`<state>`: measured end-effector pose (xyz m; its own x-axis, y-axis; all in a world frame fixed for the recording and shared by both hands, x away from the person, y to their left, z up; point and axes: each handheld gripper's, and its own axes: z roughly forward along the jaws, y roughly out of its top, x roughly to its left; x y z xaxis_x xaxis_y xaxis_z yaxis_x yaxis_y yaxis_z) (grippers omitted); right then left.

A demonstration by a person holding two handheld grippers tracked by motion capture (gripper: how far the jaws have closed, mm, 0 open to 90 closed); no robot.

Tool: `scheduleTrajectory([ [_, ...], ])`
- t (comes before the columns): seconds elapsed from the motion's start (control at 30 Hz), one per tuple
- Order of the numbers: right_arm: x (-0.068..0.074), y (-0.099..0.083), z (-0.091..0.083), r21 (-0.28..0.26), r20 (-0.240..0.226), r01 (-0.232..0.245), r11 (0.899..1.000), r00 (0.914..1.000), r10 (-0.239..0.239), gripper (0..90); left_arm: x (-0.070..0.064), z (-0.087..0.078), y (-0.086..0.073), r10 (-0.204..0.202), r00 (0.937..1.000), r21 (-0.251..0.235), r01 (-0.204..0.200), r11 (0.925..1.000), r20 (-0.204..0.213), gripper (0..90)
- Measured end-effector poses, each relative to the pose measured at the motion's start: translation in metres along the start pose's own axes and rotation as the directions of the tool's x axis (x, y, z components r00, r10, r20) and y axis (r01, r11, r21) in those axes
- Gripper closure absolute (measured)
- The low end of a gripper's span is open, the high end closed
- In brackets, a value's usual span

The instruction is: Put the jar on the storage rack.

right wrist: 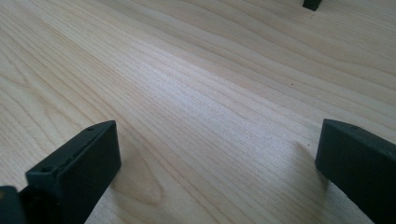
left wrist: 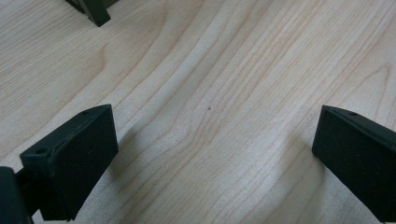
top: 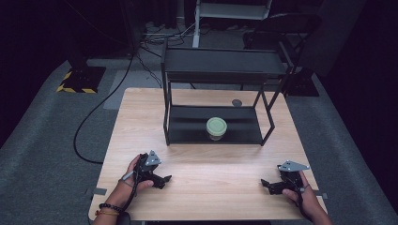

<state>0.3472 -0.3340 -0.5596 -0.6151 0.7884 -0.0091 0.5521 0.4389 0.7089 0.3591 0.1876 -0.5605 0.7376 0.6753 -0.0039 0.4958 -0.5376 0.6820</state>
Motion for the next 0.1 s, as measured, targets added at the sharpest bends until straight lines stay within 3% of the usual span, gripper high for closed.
scheduleTrajectory([
  [0.1, 0.0000, 0.0000, 0.0000, 0.000, 0.000, 0.001, 1.000, 1.0000, -0.001, 0.0, 0.0002, 0.0002, 0.0001, -0.001, 1.0000, 0.000, 0.001, 1.0000, -0.001, 0.1],
])
